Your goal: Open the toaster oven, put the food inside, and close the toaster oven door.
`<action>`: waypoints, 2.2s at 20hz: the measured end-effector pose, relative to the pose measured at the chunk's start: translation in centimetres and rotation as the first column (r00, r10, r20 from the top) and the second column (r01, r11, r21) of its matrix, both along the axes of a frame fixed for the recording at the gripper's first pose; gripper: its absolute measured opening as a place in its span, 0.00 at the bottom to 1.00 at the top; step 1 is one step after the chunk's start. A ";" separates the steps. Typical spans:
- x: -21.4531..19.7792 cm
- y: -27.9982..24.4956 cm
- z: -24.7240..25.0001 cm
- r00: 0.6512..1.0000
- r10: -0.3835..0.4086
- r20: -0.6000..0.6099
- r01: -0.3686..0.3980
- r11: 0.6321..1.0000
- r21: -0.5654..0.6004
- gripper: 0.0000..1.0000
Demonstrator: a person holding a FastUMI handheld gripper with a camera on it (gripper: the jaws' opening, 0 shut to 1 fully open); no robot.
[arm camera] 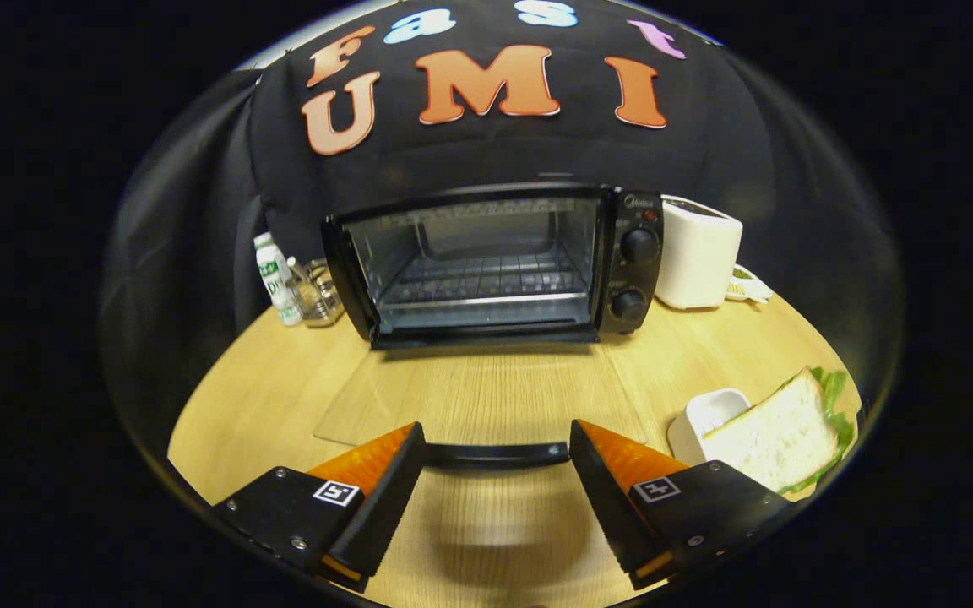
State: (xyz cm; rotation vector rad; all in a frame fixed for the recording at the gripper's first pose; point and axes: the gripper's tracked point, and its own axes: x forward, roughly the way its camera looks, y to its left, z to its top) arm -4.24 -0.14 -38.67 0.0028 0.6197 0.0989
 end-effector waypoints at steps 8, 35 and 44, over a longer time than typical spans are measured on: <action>2.0 -9.2 7.9 0.996 0.054 -0.073 -0.044 0.991 0.126 1.00; -5.2 -20.8 -1.4 0.687 0.277 -0.672 -0.055 0.942 0.331 0.71; -4.5 -20.5 2.8 0.729 0.166 -0.664 -0.014 0.973 0.229 0.33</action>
